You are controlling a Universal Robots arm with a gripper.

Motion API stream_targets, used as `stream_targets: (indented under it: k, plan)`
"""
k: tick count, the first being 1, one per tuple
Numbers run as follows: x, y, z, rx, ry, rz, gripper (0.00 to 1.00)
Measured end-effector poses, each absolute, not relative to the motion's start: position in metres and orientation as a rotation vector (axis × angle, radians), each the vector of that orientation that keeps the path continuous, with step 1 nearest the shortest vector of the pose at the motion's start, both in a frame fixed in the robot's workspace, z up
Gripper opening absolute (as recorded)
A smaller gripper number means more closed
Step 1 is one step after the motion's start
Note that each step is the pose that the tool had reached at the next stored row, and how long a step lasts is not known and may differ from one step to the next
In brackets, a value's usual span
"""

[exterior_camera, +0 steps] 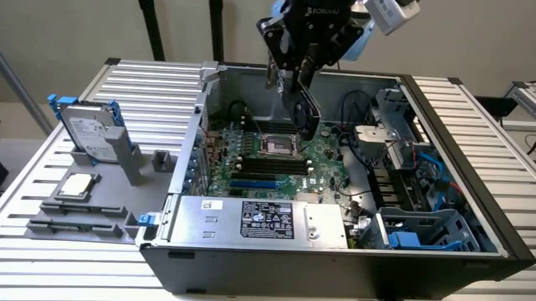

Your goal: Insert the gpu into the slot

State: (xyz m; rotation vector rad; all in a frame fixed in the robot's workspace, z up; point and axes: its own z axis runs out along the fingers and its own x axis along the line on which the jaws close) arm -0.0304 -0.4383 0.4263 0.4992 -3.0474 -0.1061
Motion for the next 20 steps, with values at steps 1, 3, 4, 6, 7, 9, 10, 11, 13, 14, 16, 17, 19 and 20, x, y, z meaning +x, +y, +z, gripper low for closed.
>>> stream_targets:
  k: [1,3,4,6,7,9,10,11,13,14,16,17,19,20]
  plan:
    - [-0.0304,-0.4383,0.4263,0.527,-3.042,-0.105,0.26]
    - [-0.0304,-0.4383,0.4262,0.582,-3.031,-0.104,0.26]
    - [-0.0304,-0.4383,0.4262,0.610,-3.025,-0.103,0.26]
    - [-0.0304,-0.4383,0.4261,0.666,-3.012,-0.101,0.26]
    - [-0.0304,-0.4383,0.4260,0.692,-3.005,-0.101,0.26]
    - [-0.0304,-0.4383,0.4259,0.746,-2.992,-0.099,0.26]
    - [-0.0304,-0.4383,0.4258,0.774,-2.984,-0.098,0.26]
    - [-0.0304,-0.4383,0.4257,0.800,-2.977,-0.097,0.26]
    - [-0.0304,-0.4383,0.4256,0.855,-2.961,-0.096,0.26]
    - [-0.0304,-0.4383,0.4254,0.882,-2.953,-0.095,0.26]
    - [-0.0304,-0.4383,0.4252,0.935,-2.937,-0.094,0.26]
    - [-0.0303,-0.4383,0.4251,0.962,-2.929,-0.093,0.26]
    - [-0.0304,-0.4383,0.4247,1.016,-2.912,-0.092,0.26]
    - [-0.0304,-0.4383,0.4245,1.043,-2.903,-0.092,0.26]
